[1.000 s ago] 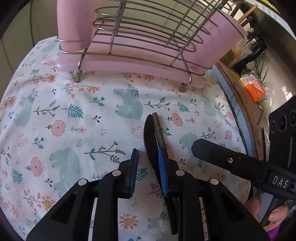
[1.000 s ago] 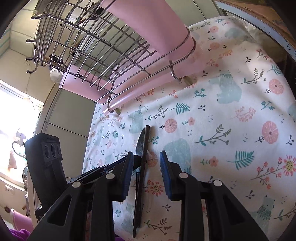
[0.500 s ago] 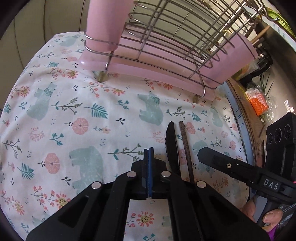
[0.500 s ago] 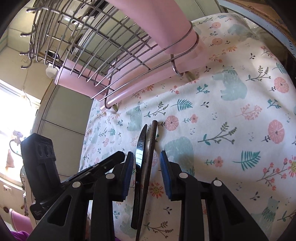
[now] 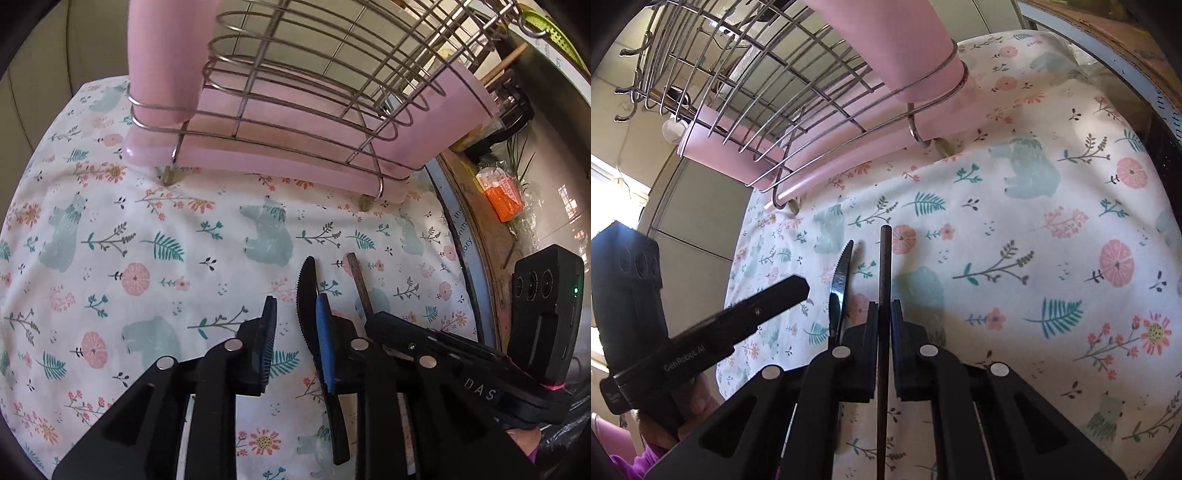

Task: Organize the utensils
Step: 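Close the left tool on the black serrated knife while the right tool grasps a dark stick, then lift the black knife and dark stick up off the cloth with both tools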

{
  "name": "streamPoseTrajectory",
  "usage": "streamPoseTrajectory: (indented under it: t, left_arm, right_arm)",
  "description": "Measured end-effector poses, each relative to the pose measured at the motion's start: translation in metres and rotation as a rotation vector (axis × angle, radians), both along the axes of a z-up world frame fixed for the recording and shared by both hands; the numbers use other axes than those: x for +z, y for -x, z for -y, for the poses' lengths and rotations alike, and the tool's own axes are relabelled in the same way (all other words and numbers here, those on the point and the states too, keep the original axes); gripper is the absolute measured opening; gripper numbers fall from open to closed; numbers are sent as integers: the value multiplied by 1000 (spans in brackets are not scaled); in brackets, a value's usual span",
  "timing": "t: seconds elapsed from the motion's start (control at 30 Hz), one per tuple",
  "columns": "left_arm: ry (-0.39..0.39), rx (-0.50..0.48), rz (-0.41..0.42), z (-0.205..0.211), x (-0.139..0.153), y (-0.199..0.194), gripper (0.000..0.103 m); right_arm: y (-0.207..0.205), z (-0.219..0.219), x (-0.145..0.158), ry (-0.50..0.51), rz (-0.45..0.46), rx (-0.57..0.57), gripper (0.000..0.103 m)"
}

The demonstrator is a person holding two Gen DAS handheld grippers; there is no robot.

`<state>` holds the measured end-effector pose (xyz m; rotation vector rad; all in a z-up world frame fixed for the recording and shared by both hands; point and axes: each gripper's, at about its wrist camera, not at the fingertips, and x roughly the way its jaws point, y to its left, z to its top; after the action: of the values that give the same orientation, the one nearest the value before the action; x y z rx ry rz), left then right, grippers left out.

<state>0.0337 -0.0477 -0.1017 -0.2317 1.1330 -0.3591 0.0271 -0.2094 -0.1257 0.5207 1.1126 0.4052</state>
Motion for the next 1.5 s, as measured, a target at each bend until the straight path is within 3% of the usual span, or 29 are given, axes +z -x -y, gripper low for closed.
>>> streamPoseTrajectory:
  t: [0.33,0.57,0.63,0.83,1.0,1.17,1.5]
  left_arm:
    - [-122,-21,-63,34,-16,-35,22]
    - [-176,-29,-19,45,-19,-41,22]
    - [-187,-30,7,51,-20,-40,14]
    - [-91,-9,11,39,-18,-31,12]
    - [-61,-2,62,26,-5,-23,12]
    - [-32,8,114,13,9,-17,12]
    - [-5,16,152,-11,21,-9,12]
  right_arm:
    - [2,7,-3,-40,-17,-19,8]
    - [3,20,-1,-57,-9,-36,8]
    - [3,22,0,-60,-7,-39,8]
    - [-1,25,3,-50,2,-50,8]
    - [-15,21,13,-10,25,-36,10]
    - [-33,5,15,46,24,-8,19]
    - [-53,-20,2,133,-4,20,19]
